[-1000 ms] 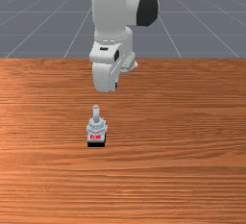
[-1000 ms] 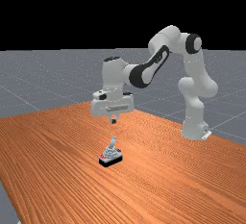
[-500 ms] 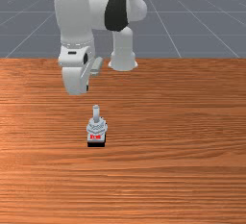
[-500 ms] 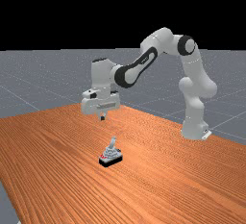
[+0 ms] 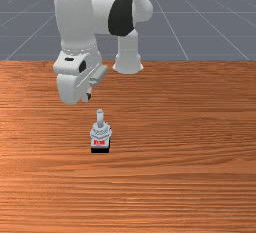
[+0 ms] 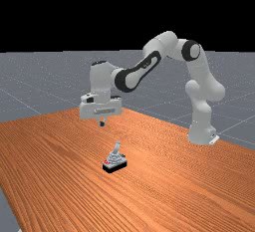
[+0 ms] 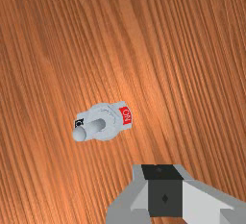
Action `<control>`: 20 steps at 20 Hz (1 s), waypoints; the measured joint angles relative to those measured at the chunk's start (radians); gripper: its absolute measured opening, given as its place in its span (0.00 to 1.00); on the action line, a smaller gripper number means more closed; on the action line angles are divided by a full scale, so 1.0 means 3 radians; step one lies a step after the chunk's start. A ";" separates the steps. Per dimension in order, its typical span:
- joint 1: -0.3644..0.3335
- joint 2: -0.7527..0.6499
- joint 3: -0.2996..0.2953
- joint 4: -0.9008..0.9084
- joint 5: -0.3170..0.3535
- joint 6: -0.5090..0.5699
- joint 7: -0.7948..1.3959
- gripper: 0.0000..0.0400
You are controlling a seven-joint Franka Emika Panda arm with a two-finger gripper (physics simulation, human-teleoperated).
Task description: Turn on the trigger
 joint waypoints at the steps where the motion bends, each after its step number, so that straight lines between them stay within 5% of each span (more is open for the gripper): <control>1: -0.0037 0.0011 0.0007 0.0019 -0.0003 -0.0009 -0.0119 0.00; 3: -0.0031 0.0012 -0.0020 0.0001 -0.0151 0.0036 -0.0249 0.00; 6: -0.0133 -0.0220 0.0073 -0.0374 -0.0062 0.0138 -0.0728 0.00; 7: 0.0031 -0.0360 -0.0086 -0.0610 -0.0398 0.0275 -0.0156 0.00; 11: -0.0112 -0.0636 0.0008 -0.0993 -0.0031 0.0335 -0.0494 0.00; 20: 0.0051 -0.0724 0.0158 -0.1166 -0.0170 0.0445 -0.0641 0.00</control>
